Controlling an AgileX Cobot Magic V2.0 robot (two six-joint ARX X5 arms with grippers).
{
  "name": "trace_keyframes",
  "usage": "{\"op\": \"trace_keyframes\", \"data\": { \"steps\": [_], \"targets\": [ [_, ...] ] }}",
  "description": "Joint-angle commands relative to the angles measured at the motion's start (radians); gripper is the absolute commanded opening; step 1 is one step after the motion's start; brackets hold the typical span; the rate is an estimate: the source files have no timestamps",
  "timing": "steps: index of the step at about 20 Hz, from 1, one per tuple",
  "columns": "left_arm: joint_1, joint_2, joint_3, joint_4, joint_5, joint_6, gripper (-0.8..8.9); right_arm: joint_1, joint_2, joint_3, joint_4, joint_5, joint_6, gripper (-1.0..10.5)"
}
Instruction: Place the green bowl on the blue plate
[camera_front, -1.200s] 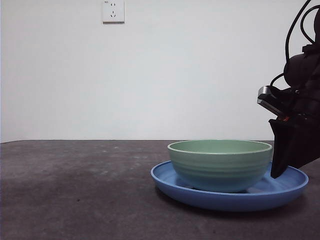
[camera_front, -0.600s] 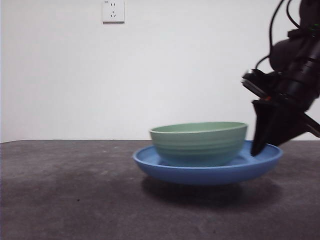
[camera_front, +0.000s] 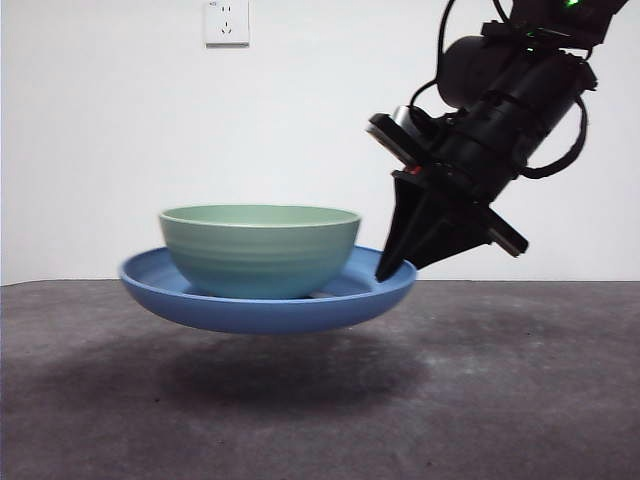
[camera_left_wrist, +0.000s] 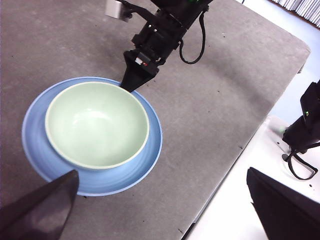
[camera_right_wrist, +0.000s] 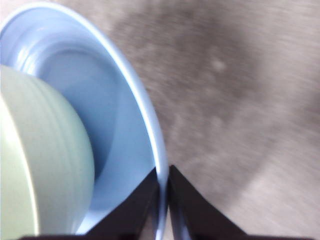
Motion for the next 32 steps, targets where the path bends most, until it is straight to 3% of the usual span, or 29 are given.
{"op": "trace_keyframes", "data": {
  "steps": [1, 19, 23, 27, 29, 32],
  "targets": [
    [-0.006, 0.004, 0.010, 0.011, 0.002, 0.009, 5.99, 0.020, 0.016, 0.024, 0.029, -0.014, 0.052, 0.1],
    [-0.006, 0.004, 0.010, 0.011, 0.002, 0.008, 5.99, 0.027, 0.132, 0.024, 0.040, 0.060, 0.073, 0.2],
    [-0.006, 0.004, 0.010, 0.011, 0.002, 0.008, 5.99, 0.026, 0.132, 0.024, 0.042, 0.085, 0.074, 1.7],
    [-0.006, 0.004, 0.010, 0.011, 0.002, 0.008, 5.99, 0.017, 0.115, 0.027, 0.061, 0.111, 0.074, 1.9],
    [-0.006, 0.004, 0.010, 0.010, 0.002, 0.008, 5.99, 0.001, 0.072, 0.035, 0.045, 0.156, 0.073, 2.7],
    [-0.006, 0.004, 0.010, 0.011, 0.002, 0.008, 5.99, -0.027, -0.038, 0.037, 0.002, 0.157, 0.051, 3.7]
  ]
}}
